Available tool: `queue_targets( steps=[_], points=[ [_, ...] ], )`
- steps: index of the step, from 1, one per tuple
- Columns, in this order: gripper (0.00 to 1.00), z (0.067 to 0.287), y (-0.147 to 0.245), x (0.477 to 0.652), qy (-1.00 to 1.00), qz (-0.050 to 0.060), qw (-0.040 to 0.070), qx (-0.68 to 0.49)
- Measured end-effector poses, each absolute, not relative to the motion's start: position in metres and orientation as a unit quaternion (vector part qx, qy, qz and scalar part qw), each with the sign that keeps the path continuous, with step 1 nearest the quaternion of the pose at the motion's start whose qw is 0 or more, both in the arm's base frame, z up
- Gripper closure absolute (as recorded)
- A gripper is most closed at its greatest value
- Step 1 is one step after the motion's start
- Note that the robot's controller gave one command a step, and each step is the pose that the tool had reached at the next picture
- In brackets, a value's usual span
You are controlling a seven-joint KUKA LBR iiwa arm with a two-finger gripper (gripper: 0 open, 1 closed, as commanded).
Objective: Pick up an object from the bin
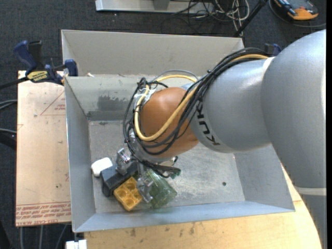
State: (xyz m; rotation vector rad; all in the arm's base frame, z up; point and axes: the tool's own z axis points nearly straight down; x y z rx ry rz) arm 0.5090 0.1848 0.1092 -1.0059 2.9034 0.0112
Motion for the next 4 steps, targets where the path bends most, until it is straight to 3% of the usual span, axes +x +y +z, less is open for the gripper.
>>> queue_targets(
  steps=[4],
  points=[
    [1.00, 0.1093, 0.1849, 0.5091, 0.944, 0.004, 0.034, -0.327]
  ],
)
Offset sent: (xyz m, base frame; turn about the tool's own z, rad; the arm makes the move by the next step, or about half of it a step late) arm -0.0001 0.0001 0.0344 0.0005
